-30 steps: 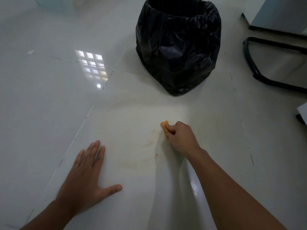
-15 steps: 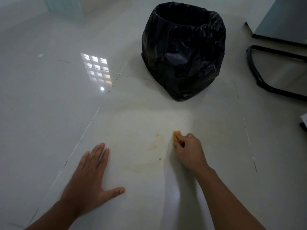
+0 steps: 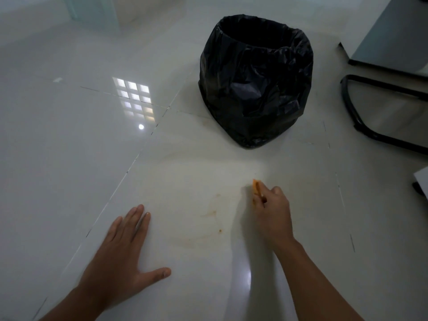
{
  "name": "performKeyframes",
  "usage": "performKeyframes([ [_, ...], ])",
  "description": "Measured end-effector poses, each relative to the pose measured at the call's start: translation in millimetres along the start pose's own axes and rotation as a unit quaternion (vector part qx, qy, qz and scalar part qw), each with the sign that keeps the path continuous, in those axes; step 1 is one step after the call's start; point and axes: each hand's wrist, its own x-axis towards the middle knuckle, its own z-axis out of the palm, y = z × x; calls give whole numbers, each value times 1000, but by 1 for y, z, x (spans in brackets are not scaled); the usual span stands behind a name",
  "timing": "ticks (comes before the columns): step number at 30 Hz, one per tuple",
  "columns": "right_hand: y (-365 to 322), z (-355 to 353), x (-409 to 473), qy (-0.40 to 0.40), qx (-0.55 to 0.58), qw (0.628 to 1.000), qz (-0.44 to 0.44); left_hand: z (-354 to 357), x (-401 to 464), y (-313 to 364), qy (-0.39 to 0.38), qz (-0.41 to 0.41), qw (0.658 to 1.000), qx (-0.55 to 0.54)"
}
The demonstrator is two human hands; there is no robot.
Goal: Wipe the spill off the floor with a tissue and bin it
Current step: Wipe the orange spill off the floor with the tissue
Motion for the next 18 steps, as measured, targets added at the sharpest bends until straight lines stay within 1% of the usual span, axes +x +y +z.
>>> performKeyframes([
  [3, 14, -4, 23, 39, -51, 996, 63, 2, 1, -2, 8, 3, 1000, -1],
  [5, 18, -2, 36, 23, -77, 994, 80, 4, 2, -4, 17, 8, 1000, -3],
  [8, 17, 7, 51, -8, -94, 992, 80, 5, 2, -3, 23, 6, 1000, 5],
  [10, 9, 12, 57, -23, -98, 992, 69, 4, 2, -2, 26, 8, 1000, 9],
  [13, -3, 22, 62, -71, -109, 991, 36, 3, 1, -2, 25, 9, 1000, 10],
  [18, -28, 41, 36, -162, -85, 981, -62, 2, 0, 0, 19, 1, 1000, 3],
])
